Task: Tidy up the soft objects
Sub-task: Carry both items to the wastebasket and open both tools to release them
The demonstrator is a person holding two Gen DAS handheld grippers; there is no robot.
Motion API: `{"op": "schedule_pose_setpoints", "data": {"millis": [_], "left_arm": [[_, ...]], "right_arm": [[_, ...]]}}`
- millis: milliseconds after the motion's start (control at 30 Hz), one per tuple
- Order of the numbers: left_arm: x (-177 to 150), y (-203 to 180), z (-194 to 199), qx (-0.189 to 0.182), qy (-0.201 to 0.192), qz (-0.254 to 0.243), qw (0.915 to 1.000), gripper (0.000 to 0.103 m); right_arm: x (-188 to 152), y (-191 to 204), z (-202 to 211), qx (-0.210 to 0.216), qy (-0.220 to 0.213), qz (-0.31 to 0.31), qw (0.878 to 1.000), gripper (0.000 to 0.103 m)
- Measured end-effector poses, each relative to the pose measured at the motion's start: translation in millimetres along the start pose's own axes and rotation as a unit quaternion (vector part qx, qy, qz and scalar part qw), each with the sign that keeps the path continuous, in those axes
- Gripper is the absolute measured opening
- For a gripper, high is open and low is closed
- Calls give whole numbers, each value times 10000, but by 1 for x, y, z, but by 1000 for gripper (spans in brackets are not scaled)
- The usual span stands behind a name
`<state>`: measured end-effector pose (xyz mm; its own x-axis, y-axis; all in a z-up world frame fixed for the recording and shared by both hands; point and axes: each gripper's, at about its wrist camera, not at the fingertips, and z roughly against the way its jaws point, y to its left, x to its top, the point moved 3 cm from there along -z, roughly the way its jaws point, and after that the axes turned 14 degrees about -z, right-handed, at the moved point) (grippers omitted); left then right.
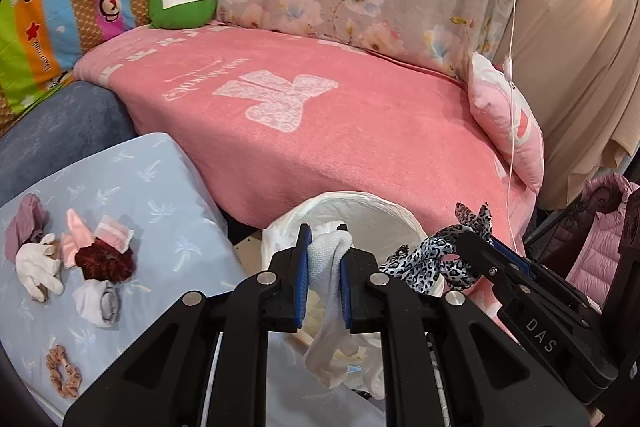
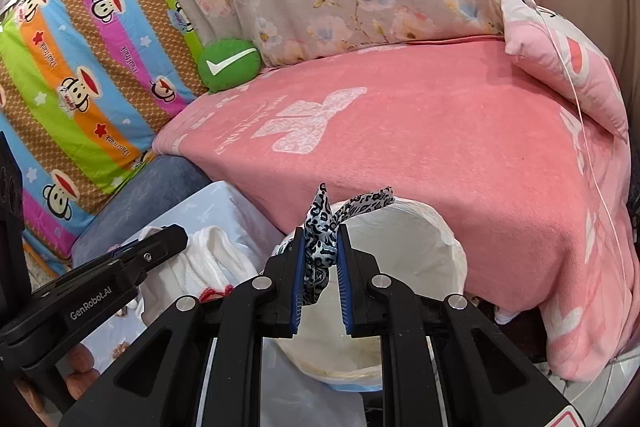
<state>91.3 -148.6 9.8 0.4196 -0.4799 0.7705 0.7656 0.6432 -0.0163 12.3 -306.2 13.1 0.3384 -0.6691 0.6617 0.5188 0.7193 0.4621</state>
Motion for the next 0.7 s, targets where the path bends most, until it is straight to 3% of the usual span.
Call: {"op": "schedule_pose_setpoints", "data": {"millis": [600,633,700], "left_arm": [[4,-21,-42,-319,255,-75,9991,16],[4,-20,-43,-318,269,-65,9991,19],[3,-17,-44,-255,268,-13,9993,32]], "right_arm": [[2,-21,-25,-248,150,-81,9995,15],[2,-20,-26,-257,150,-75,9995,15],[2,-19,-27,-275,132,-65,9995,18]]}}
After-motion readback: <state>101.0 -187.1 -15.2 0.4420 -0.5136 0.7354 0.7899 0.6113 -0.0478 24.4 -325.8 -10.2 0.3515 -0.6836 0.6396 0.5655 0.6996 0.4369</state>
